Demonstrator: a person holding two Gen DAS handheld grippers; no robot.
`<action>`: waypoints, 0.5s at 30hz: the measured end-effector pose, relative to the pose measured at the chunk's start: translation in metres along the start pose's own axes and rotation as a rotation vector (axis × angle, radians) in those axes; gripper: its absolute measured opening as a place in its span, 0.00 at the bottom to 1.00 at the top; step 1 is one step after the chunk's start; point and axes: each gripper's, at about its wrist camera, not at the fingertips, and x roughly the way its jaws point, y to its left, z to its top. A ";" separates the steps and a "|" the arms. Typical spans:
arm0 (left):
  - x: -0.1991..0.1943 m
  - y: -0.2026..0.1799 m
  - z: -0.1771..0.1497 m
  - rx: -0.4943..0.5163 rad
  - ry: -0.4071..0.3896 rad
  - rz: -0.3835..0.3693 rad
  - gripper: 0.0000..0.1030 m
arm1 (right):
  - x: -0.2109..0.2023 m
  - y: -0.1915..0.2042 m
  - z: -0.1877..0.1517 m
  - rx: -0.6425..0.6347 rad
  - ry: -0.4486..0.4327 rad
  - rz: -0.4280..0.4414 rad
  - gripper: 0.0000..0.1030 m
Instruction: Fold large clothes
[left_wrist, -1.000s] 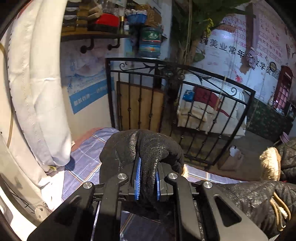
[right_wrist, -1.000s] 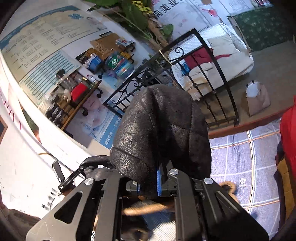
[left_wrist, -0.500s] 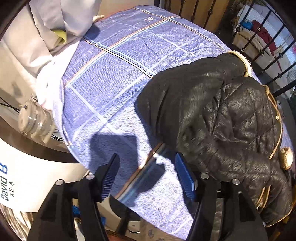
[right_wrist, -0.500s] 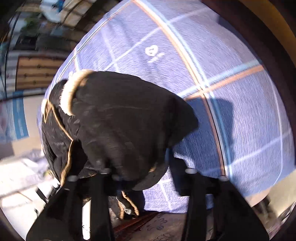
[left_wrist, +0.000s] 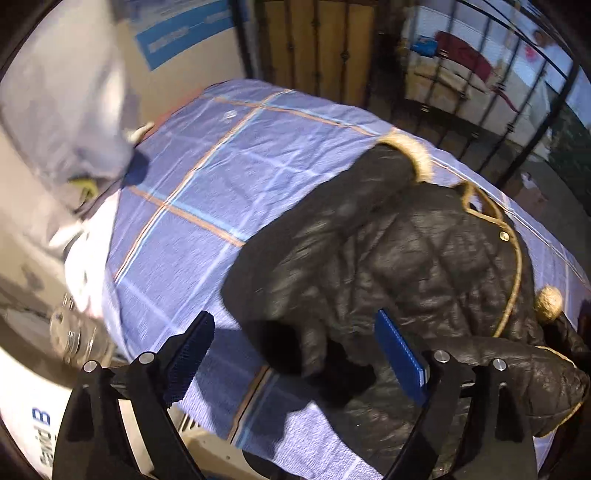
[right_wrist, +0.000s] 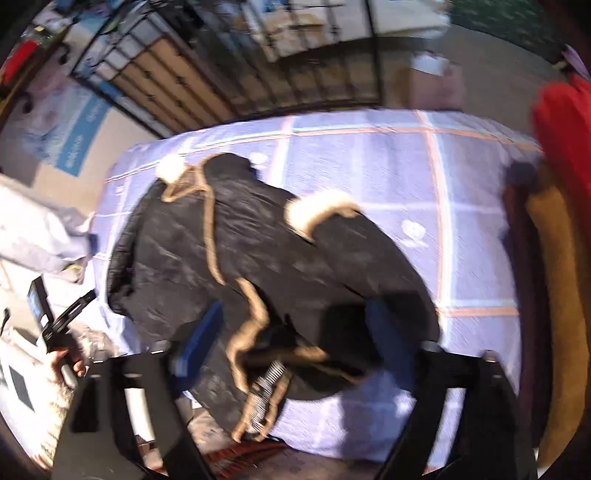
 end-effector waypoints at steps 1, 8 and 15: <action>0.004 -0.015 0.010 0.065 -0.003 -0.013 0.84 | 0.014 0.009 0.016 -0.044 0.016 0.016 0.86; 0.052 -0.077 0.064 0.316 0.019 -0.038 0.84 | 0.115 0.059 0.096 -0.226 0.118 0.058 0.86; 0.117 -0.112 0.078 0.459 0.115 -0.016 0.89 | 0.209 0.075 0.119 -0.327 0.216 -0.054 0.86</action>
